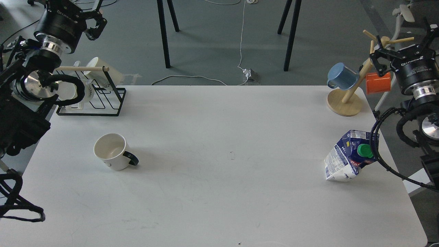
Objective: Place cup and milk with both arms
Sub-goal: 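Lower the left gripper from the dish rack toward the white mug, then grasp the white mug rim with the left gripper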
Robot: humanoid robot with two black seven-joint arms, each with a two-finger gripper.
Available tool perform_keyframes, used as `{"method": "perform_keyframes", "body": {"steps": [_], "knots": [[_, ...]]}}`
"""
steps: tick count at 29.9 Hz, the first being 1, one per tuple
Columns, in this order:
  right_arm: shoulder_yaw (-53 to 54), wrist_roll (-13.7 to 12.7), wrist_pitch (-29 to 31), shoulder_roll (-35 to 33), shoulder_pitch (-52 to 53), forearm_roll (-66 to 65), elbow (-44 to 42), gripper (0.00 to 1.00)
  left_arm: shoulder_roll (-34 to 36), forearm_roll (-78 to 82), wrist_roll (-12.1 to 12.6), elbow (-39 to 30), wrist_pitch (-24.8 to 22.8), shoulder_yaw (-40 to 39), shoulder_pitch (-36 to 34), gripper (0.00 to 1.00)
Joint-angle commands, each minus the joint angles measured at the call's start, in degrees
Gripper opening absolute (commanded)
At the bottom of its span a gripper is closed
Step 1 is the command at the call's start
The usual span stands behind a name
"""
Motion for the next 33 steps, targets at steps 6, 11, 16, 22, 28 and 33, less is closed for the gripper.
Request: {"method": "perform_keyframes", "body": {"steps": [6, 11, 16, 22, 28, 33], "knots": [[-0.05, 0.04, 0.0, 0.18, -0.27, -0.03, 0.66, 0.99, 0.89, -0.08, -2.01, 0.08, 2.14, -0.58, 0.1, 0.99], [0.3, 0.04, 0.0, 0.18, -0.27, -0.03, 1.01, 0.99, 6.76, 1.67, -0.34, -3.16, -2.15, 6.87, 3.26, 0.99], [0.91, 0.04, 0.0, 0.18, -0.27, 0.06, 1.72, 0.99, 19.85, 14.12, -1.13, -18.17, -2.83, 14.36, 5.19, 0.99], [0.83, 0.04, 0.0, 0.09, -0.27, 0.06, 1.72, 0.99, 29.18, 44.78, -0.87, -34.62, -0.59, 14.98, 10.64, 0.99], [0.83, 0.04, 0.0, -0.52, -0.27, -0.03, 2.94, 0.99, 31.12, 74.49, -1.13, -37.72, 8.8, 14.98, 17.58, 0.94], [0.83, 0.04, 0.0, -0.79, -0.27, -0.03, 3.48, 0.99, 31.13, 97.45, -1.22, -37.19, 17.69, 14.89, 22.86, 0.87]]}}
